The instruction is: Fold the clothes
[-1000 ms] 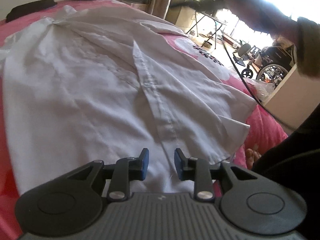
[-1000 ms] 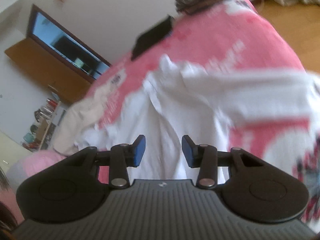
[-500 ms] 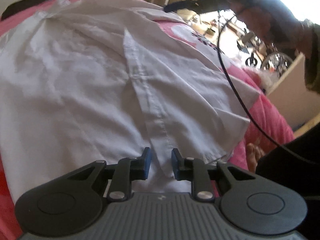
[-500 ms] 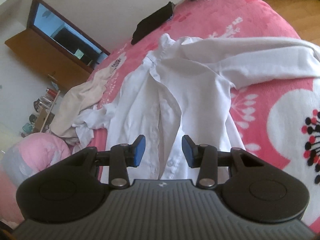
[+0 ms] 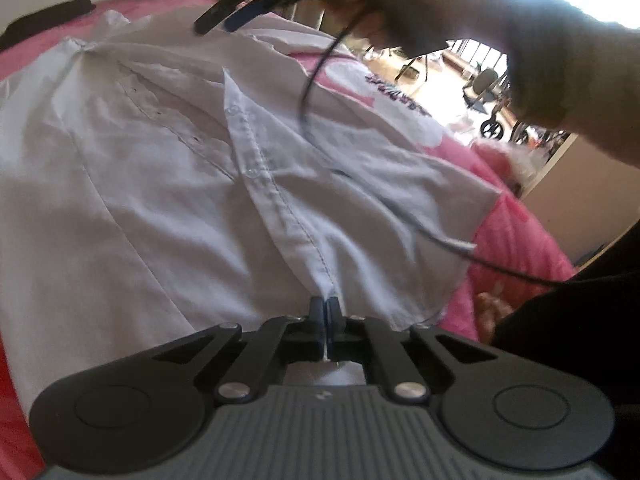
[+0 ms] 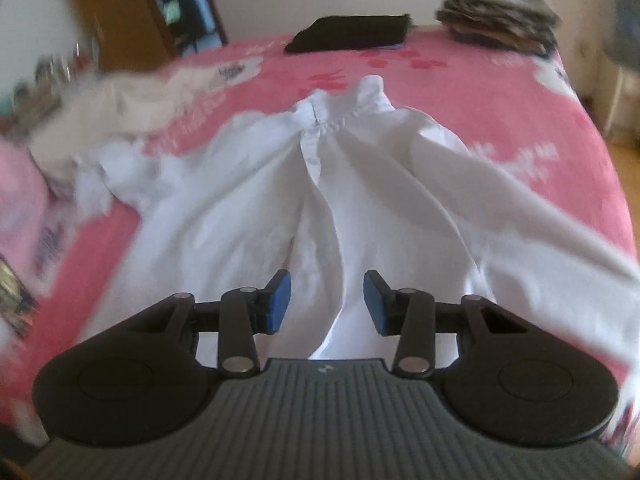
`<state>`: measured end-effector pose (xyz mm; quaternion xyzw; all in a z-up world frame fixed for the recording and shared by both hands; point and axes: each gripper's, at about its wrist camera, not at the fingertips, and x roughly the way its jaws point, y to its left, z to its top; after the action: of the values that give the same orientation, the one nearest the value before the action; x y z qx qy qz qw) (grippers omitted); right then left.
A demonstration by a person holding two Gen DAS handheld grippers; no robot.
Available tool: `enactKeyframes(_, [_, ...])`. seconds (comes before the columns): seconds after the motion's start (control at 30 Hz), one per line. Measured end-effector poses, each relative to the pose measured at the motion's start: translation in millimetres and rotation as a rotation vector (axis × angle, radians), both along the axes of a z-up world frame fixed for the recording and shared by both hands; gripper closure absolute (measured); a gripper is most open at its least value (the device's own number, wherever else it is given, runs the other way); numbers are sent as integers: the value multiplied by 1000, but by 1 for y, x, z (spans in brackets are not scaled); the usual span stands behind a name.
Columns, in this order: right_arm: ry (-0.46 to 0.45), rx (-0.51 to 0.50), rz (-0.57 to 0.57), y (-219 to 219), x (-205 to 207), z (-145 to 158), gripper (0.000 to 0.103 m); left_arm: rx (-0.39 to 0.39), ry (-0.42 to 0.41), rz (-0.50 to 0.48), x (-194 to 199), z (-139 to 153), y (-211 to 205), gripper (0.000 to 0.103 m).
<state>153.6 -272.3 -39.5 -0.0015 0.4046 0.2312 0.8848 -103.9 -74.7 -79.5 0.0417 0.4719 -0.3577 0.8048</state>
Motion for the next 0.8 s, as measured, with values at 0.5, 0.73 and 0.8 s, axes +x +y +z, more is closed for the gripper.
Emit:
enactKeyframes(0.5, [-23, -89, 181, 61, 28, -31, 99, -138, 7, -2, -8, 0, 21, 101])
enactKeyframes(0.73, [-33, -193, 308, 106, 24, -51, 91, -147, 28, 16, -5, -6, 24, 101])
enactKeyframes(0.8, [-29, -177, 304, 108, 28, -51, 83, -152, 31, 23, -4, -7, 26, 101])
